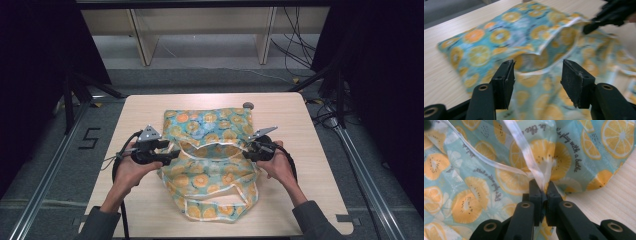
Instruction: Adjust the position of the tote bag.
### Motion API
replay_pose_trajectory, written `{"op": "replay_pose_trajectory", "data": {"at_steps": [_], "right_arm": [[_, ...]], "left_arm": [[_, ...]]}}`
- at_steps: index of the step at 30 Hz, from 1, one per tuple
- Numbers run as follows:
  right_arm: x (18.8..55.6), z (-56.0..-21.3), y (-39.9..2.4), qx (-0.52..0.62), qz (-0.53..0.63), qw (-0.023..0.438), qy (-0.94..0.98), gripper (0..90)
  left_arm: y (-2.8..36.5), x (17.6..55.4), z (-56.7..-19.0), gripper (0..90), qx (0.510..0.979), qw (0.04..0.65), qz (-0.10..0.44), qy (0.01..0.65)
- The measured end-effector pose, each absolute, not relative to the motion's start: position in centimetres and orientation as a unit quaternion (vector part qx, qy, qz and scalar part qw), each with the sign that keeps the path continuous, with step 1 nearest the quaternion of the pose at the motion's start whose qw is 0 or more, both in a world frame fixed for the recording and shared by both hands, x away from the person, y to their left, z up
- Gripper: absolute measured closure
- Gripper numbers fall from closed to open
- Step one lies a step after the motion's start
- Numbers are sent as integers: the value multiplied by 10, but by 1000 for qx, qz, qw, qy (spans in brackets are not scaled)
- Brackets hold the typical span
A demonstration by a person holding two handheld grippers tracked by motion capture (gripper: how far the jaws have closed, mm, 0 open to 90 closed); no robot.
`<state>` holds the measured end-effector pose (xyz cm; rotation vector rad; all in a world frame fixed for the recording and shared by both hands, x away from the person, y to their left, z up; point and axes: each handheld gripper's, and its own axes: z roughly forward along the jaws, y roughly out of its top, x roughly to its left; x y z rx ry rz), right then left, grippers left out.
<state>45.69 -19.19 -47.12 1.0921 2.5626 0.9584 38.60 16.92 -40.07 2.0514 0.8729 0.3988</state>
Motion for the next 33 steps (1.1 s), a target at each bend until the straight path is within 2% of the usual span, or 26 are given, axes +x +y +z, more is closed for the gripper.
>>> {"op": "replay_pose_trajectory", "data": {"at_steps": [2, 5, 10, 15, 18, 20, 23, 26, 29, 31, 33], "right_arm": [[458, -474, -191, 363, 333, 111, 863, 869], [457, -472, -191, 369, 323, 98, 866, 870], [456, -472, -191, 365, 322, 97, 868, 869], [457, -472, -191, 371, 322, 90, 867, 868], [456, -473, -189, 363, 320, 92, 870, 869], [456, -473, -188, 362, 321, 94, 870, 869], [456, -474, -188, 370, 329, 91, 864, 866], [456, -472, -191, 371, 331, 91, 863, 865], [457, -471, -193, 367, 326, 94, 866, 865], [457, -472, -192, 364, 331, 100, 865, 865], [457, -472, -192, 366, 331, 99, 864, 865]], "left_arm": [[158, 378, -403, 438, 840, 405, 156, 326], [144, 381, -420, 437, 859, 372, 156, 314], [133, 394, -461, 410, 864, 335, 141, 348], [128, 401, -485, 421, 885, 273, 176, 333], [123, 404, -492, 537, 897, 239, 207, 307], [123, 406, -493, 714, 897, 236, 229, 294], [126, 409, -486, 894, 893, 246, 247, 285], [131, 409, -474, 896, 892, 253, 254, 276], [136, 409, -470, 894, 890, 271, 233, 283], [137, 408, -473, 802, 890, 277, 208, 298], [137, 404, -476, 651, 892, 282, 183, 303]]}}
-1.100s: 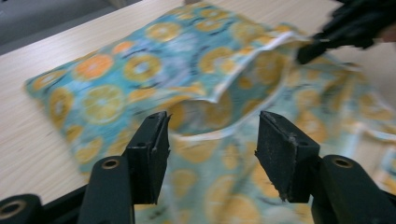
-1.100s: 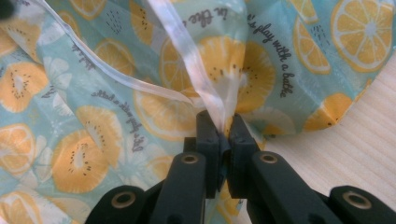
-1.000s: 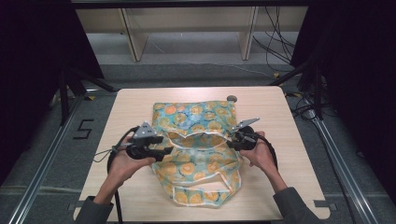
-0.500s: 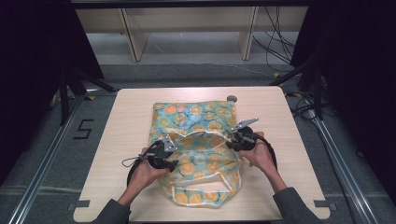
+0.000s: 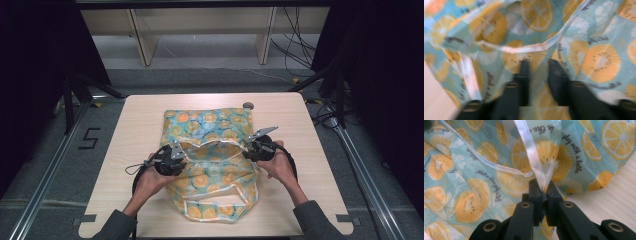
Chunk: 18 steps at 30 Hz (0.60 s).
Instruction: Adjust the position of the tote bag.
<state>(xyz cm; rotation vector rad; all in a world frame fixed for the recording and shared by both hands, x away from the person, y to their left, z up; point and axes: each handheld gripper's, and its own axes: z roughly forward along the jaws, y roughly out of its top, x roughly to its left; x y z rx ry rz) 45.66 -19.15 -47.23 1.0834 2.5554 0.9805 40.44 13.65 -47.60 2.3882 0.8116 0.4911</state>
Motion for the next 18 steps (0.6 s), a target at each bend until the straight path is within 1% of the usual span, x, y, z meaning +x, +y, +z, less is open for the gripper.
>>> {"op": "replay_pose_trajectory", "data": {"at_steps": [2, 5, 6, 7, 8, 9, 10, 11, 12, 14, 16, 18], "right_arm": [[455, -470, -191, 374, 332, 87, 862, 865], [456, -470, -193, 366, 325, 91, 867, 862], [456, -470, -193, 367, 326, 91, 867, 862], [456, -470, -193, 365, 325, 90, 868, 861], [456, -471, -192, 370, 331, 90, 863, 860], [456, -473, -192, 362, 331, 98, 866, 859], [456, -471, -192, 363, 325, 93, 869, 859], [456, -471, -192, 363, 324, 93, 869, 859], [456, -471, -192, 363, 325, 93, 868, 858], [456, -471, -192, 363, 325, 92, 868, 859], [456, -471, -192, 369, 323, 85, 867, 858], [455, -471, -192, 381, 319, 81, 864, 856]], "left_arm": [[138, 399, -479, 575, 894, 285, 167, 302], [141, 393, -482, 456, 897, 271, 161, 309], [142, 394, -483, 430, 899, 266, 175, 301], [143, 395, -486, 415, 898, 261, 172, 310], [144, 397, -489, 419, 901, 254, 173, 305], [143, 398, -493, 448, 899, 256, 172, 310], [144, 400, -494, 473, 904, 247, 171, 303], [143, 400, -498, 495, 898, 256, 161, 318], [144, 401, -497, 535, 900, 258, 159, 314], [145, 403, -498, 643, 899, 257, 169, 312], [145, 404, -499, 777, 900, 261, 167, 307], [145, 404, -498, 850, 900, 263, 175, 301]]}}
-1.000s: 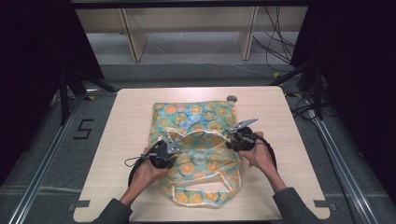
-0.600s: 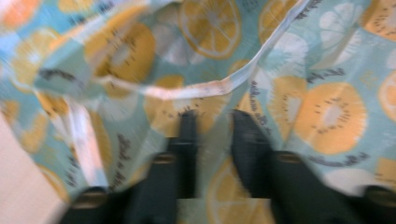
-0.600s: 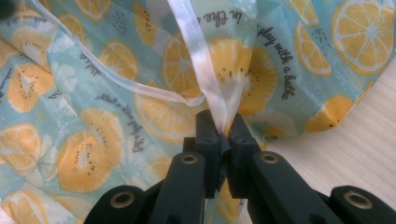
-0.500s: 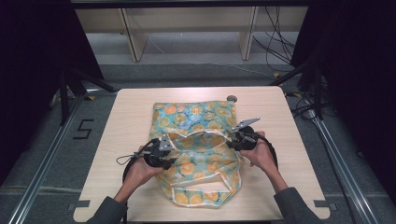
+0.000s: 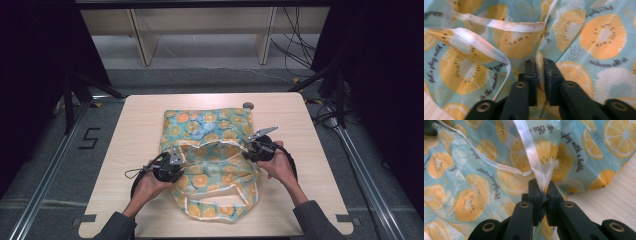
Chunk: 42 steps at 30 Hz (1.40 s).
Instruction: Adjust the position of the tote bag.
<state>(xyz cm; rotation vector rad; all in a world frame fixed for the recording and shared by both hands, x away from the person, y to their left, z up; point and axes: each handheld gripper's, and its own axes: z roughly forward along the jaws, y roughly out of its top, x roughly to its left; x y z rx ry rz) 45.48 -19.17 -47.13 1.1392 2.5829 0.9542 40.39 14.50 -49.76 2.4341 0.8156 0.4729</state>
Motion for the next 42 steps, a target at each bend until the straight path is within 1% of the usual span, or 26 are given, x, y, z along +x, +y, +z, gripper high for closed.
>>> {"op": "replay_pose_trajectory", "data": {"at_steps": [2, 3, 4, 6, 7, 8, 9, 11, 12, 13, 19, 23, 25, 28, 29, 32, 34, 36, 37, 39, 40, 41, 42], "right_arm": [[455, -472, -192, 377, 321, 88, 865, 855], [456, -473, -192, 375, 327, 94, 862, 853], [455, -471, -192, 381, 330, 84, 860, 847], [455, -469, -193, 382, 326, 83, 861, 813], [455, -470, -193, 382, 336, 91, 856, 782], [454, -466, -194, 383, 331, 87, 858, 769], [454, -463, -195, 378, 336, 88, 858, 756], [451, -454, -195, 383, 369, 92, 842, 727], [449, -444, -198, 376, 361, 94, 848, 707], [447, -440, -196, 374, 386, 107, 836, 706], [427, -396, -190, 330, 421, 115, 837, 651], [412, -385, -173, 299, 434, 117, 842, 622], [409, -382, -165, 282, 434, 118, 847, 615], [410, -389, -152, 272, 416, 129, 858, 594], [412, -397, -146, 277, 400, 127, 864, 590], [426, -417, -136, 297, 372, 140, 868, 556], [436, -426, -134, 314, 364, 150, 864, 549], [448, -435, -133, 309, 355, 156, 868, 570], [451, -437, -134, 304, 348, 153, 873, 616], [456, -444, -133, 288, 334, 148, 885, 794], [458, -445, -134, 283, 321, 147, 892, 866], [460, -447, -134, 280, 323, 159, 890, 898], [463, -446, -135, 283, 321, 159, 890, 900]], "left_arm": [[147, 404, -491, 886, 897, 273, 178, 299], [147, 404, -487, 894, 893, 281, 189, 296], [148, 403, -484, 897, 889, 284, 194, 302], [153, 406, -471, 899, 882, 309, 199, 295], [155, 409, -466, 899, 876, 322, 203, 296], [157, 412, -459, 899, 876, 323, 209, 292], [159, 415, -454, 899, 867, 337, 210, 302], [163, 423, -442, 899, 857, 355, 218, 303], [163, 425, -437, 899, 848, 368, 217, 313], [164, 428, -432, 899, 844, 374, 221, 313], [163, 445, -414, 899, 829, 399, 221, 323], [159, 454, -407, 899, 812, 419, 219, 342], [159, 460, -402, 899, 813, 421, 214, 341], [157, 468, -399, 899, 805, 429, 211, 352], [157, 470, -397, 899, 804, 429, 211, 354], [155, 476, -394, 899, 799, 437, 203, 360], [154, 481, -393, 899, 795, 446, 192, 363], [154, 485, -393, 899, 796, 445, 192, 363], [153, 488, -394, 899, 792, 447, 191, 368], [153, 492, -395, 899, 791, 448, 189, 372], [154, 494, -395, 899, 796, 440, 192, 369], [153, 495, -396, 899, 795, 443, 194, 367], [154, 497, -396, 899, 797, 440, 195, 365]]}}
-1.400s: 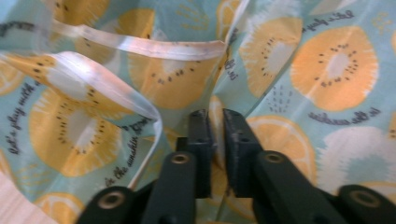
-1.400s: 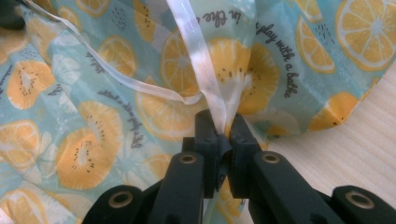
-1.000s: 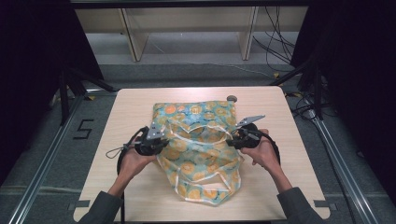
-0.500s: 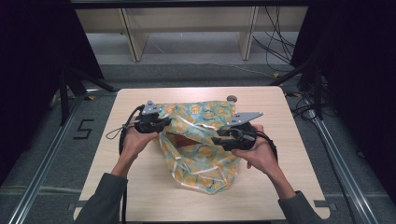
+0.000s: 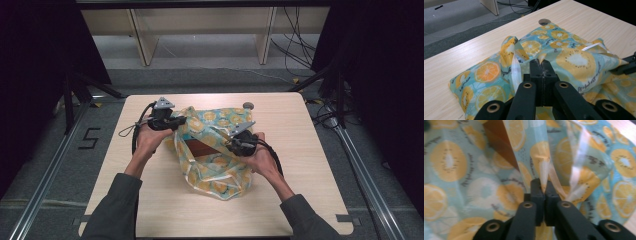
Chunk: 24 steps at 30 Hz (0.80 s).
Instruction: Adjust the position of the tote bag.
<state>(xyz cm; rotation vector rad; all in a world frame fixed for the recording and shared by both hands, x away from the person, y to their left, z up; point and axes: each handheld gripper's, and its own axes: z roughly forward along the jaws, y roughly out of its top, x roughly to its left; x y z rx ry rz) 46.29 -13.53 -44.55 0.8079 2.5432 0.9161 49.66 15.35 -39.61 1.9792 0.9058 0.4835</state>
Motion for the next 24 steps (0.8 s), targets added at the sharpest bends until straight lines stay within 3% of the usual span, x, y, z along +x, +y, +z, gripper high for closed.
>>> {"op": "replay_pose_trajectory", "data": {"at_steps": [6, 11, 15, 18, 20, 24], "right_arm": [[493, -420, -147, 336, 346, 165, 860, 900], [526, -407, -151, 355, 353, 205, 841, 900], [544, -410, -146, 372, 331, 200, 844, 900], [552, -413, -142, 379, 323, 196, 845, 900], [555, -415, -141, 390, 317, 183, 845, 900], [560, -422, -144, 405, 314, 182, 839, 900]], "left_arm": [[155, 503, -407, 853, 825, 397, 196, 351], [150, 507, -427, 755, 843, 362, 177, 358], [146, 501, -422, 645, 837, 370, 177, 362], [141, 492, -403, 536, 830, 384, 209, 347], [133, 490, -393, 522, 831, 391, 206, 338], [106, 494, -398, 396, 849, 359, 204, 329]]}}
